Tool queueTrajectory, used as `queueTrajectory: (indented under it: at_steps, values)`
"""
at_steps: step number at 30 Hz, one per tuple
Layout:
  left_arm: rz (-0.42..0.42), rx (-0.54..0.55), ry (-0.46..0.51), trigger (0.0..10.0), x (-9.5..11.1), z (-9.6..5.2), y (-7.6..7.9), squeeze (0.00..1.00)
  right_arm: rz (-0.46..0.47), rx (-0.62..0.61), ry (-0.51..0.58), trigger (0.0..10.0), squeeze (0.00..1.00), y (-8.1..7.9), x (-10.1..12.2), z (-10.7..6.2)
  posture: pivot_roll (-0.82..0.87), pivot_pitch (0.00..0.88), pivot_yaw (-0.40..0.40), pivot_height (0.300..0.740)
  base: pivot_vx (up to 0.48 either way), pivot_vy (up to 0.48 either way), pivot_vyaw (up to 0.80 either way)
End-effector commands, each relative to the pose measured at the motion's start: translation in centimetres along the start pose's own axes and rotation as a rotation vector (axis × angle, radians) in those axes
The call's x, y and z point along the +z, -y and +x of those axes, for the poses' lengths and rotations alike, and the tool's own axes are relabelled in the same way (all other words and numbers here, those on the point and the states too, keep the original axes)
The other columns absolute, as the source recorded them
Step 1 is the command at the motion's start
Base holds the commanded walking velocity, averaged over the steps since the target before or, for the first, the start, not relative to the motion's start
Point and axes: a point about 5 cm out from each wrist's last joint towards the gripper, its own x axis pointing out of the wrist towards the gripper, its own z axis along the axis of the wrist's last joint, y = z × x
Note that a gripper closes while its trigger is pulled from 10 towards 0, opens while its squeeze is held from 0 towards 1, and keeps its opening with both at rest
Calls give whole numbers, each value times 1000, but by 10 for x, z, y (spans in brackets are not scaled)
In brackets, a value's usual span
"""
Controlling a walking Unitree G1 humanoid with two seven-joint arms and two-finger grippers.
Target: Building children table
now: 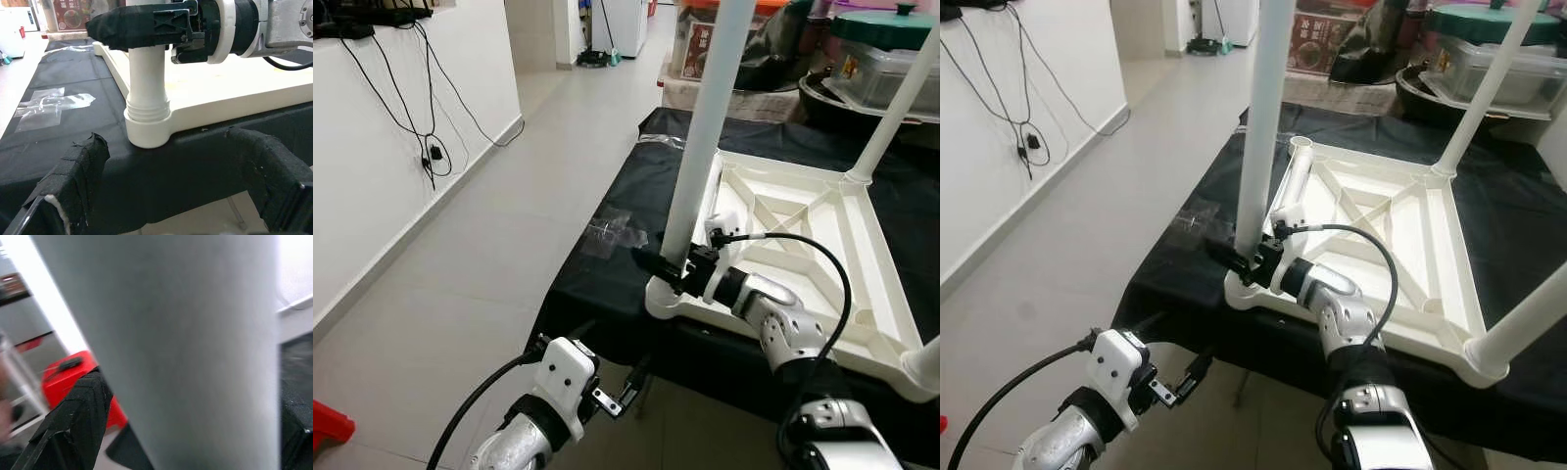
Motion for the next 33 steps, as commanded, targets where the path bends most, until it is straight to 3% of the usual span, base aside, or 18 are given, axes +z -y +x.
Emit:
queueTrajectory:
  at_steps: [1,2,4,8,9,13,16,19,20,21,23,25,26,27,28,29,31,33]
  values:
    - [-1,-3,-7,10000,-3,0,1,0,12,132,-50,10000,0,-10,-8,9,91,64,-65,740,0,0,0]
    - [-1,-3,-7,10000,-3,0,1,0,12,132,-50,10000,0,-10,-8,9,91,64,-65,740,0,0,0]
    - [-1,1,-9,10000,-3,-1,2,0,-32,317,-152,10000,0,-23,-13,23,100,62,-69,740,0,0,0]
    - [-1,1,-9,10000,-3,-1,2,0,-39,366,-180,10000,0,-27,-16,27,100,61,-70,740,0,0,0]
    - [-1,1,-9,10000,-3,-1,2,0,-50,373,-202,0,0,-30,-18,31,101,59,-71,740,0,0,0]
    - [-2,0,-10,10000,-3,-2,2,0,-93,306,-210,0,0,-28,-19,37,97,56,-72,740,0,0,0]
    - [-4,-2,-11,10000,-3,-2,3,0,-138,66,-147,0,0,-15,-14,45,93,53,-70,740,0,0,0]
    - [-4,-2,-11,10000,-3,-2,3,0,-138,66,-147,0,0,-15,-14,45,93,53,-70,740,0,0,0]
    - [-4,-3,-11,10000,-3,-2,3,0,-148,-52,-117,0,0,-8,-11,45,92,50,-72,740,0,0,0]
    - [-5,-5,-12,10000,-4,-2,3,0,-121,-353,-59,0,0,10,-8,37,85,50,-66,740,0,0,0]
    - [-5,-5,-12,10000,-4,-2,3,0,-121,-353,-59,0,0,10,-8,37,85,50,-66,740,0,0,0]
    - [-6,-7,-13,10000,-4,-2,3,0,-71,-827,7,0,0,32,-8,14,82,46,-65,740,0,0,0]
    - [-6,-7,-13,10000,-4,-2,3,0,-71,-827,7,0,0,32,-8,14,82,46,-65,740,0,0,0]
    - [-6,-9,-13,10000,-5,-2,2,0,-54,-1006,20,0,0,37,-10,1,81,45,-64,740,0,0,0]
    - [-6,-9,-13,10000,-5,-2,2,0,-54,-1006,20,0,0,37,-10,1,81,45,-64,740,0,0,0]
    - [-5,-10,-13,10000,-5,-1,2,0,-17,-1143,43,0,0,35,-14,-7,82,43,-65,740,0,0,0]
    - [-4,-10,-14,10000,-5,-1,2,0,40,-1259,73,0,0,30,-20,-14,84,42,-66,740,0,0,0]
    - [-4,-10,-14,10000,-5,-1,2,0,40,-1259,73,0,0,30,-20,-14,84,42,-66,740,0,0,0]
